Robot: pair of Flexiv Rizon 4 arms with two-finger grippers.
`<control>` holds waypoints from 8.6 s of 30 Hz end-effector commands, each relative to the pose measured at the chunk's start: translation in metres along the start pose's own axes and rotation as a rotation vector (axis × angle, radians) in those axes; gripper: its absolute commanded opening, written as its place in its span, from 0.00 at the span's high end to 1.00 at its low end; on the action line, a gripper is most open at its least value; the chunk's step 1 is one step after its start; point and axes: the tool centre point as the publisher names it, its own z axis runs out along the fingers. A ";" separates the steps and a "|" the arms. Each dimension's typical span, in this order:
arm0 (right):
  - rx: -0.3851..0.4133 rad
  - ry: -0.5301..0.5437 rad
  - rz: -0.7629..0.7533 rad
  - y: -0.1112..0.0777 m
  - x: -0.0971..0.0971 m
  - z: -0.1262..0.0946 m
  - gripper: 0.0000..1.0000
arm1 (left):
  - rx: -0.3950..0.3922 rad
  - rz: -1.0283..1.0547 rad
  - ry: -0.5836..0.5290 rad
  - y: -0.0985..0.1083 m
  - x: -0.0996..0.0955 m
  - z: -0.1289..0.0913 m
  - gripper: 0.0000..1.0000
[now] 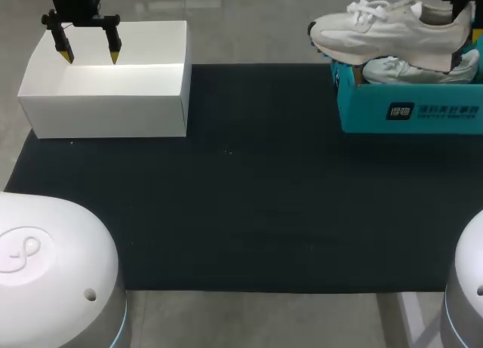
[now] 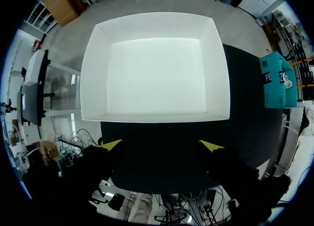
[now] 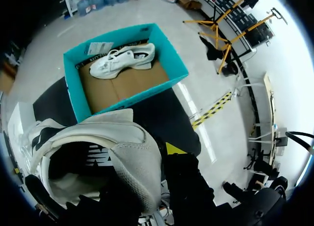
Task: Take the shoe out of the shoebox, open the shoe tongue, remove and reinsert the insole, then place the shoe into the shoebox
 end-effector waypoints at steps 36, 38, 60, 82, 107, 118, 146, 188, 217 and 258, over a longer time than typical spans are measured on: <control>-0.024 0.015 -0.135 -0.210 0.138 0.102 1.00 | 0.000 0.000 0.000 0.000 0.000 0.000 0.00; -0.010 0.022 -0.144 -0.214 0.140 0.106 1.00 | 0.000 0.000 0.000 0.000 0.000 0.000 0.00; 0.053 0.023 -0.185 -0.247 0.162 0.208 1.00 | 0.000 0.000 0.000 0.000 0.000 0.000 0.00; -0.005 0.126 -0.280 -0.234 0.138 0.167 0.00 | 0.000 0.000 0.000 0.000 0.000 0.000 0.00; -0.388 0.939 -1.501 -0.224 0.125 0.088 0.00 | 0.000 0.000 0.000 0.000 0.000 0.000 0.00; -0.388 0.939 -1.501 -0.224 0.125 0.088 0.00 | 0.000 0.000 0.000 0.000 0.000 0.000 0.00; -0.510 0.879 -1.739 -0.221 0.119 0.127 0.00 | 0.000 0.000 0.000 0.000 0.000 0.000 0.00; -0.816 1.129 -1.653 -0.228 0.202 0.246 0.00 | 0.000 0.000 0.000 0.000 0.000 0.000 0.00; -0.779 1.171 -1.639 -0.233 0.214 0.256 1.00 | 0.000 0.000 0.000 0.000 0.000 0.000 0.00; -0.779 1.171 -1.639 -0.233 0.214 0.256 1.00 | 0.057 -0.069 -0.122 0.032 0.066 -0.001 0.00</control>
